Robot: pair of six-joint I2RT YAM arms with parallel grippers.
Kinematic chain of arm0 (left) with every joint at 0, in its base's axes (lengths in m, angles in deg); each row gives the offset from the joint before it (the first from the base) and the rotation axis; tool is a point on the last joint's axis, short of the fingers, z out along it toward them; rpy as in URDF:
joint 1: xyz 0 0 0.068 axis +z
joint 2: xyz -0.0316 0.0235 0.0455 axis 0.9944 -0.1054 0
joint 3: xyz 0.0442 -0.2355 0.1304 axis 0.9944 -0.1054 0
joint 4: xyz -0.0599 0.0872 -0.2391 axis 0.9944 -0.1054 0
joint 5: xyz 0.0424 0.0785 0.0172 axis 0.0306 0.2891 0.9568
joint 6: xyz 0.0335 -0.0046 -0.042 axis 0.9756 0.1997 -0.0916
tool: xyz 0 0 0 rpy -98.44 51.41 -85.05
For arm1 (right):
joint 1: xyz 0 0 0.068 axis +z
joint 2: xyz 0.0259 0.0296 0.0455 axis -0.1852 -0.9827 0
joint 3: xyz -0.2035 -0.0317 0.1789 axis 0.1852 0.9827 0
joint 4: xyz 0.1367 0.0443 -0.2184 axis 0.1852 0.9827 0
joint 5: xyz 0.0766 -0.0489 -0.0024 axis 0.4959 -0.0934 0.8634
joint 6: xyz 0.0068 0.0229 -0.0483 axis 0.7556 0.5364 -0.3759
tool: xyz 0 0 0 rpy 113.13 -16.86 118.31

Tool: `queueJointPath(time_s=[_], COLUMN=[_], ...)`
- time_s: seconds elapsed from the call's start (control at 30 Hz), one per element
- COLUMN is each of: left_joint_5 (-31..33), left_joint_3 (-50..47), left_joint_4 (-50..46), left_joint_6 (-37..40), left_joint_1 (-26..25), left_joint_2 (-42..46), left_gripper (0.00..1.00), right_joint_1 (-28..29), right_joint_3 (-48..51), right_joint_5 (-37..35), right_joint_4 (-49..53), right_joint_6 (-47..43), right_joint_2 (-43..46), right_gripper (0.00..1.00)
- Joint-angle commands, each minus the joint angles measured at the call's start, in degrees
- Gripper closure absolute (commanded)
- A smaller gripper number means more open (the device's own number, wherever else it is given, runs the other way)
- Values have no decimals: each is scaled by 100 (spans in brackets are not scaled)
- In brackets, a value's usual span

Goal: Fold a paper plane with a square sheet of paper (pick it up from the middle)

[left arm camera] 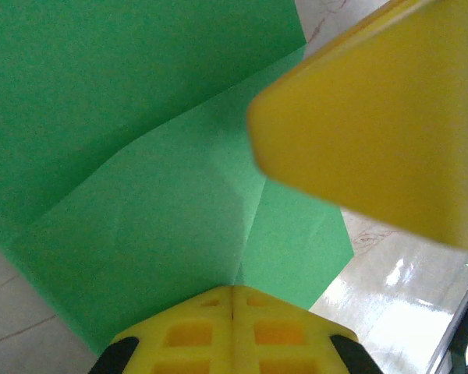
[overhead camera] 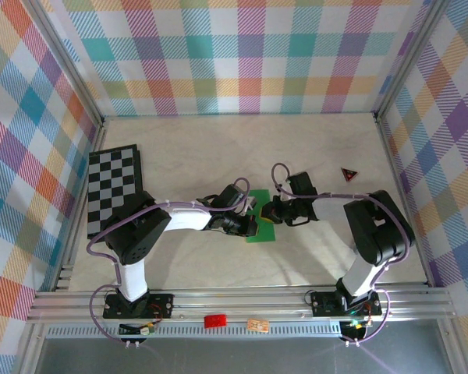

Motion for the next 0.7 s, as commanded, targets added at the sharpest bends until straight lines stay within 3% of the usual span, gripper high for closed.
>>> queueJointPath(time_s=[0.0,0.2,0.67], left_joint_5=[96,67,109], left_joint_3=[-23,-33,-686], left_joint_4=[-727,-913,-1268], left_joint_6=[-33,126,635], left_joint_1=[-18,-17,-35], left_joint_2=[-158,-40,628], left_gripper=[100,100,97], right_joint_1=[-37,-39,-39], right_joint_3=[-5,-79,-109], right_joint_5=[-193,-608,-650], right_joint_4=[361,766,757], right_joint_6=[-10,-157,-122], right_joint_2=[-201,-403,-483], right_gripper=[100,100,100])
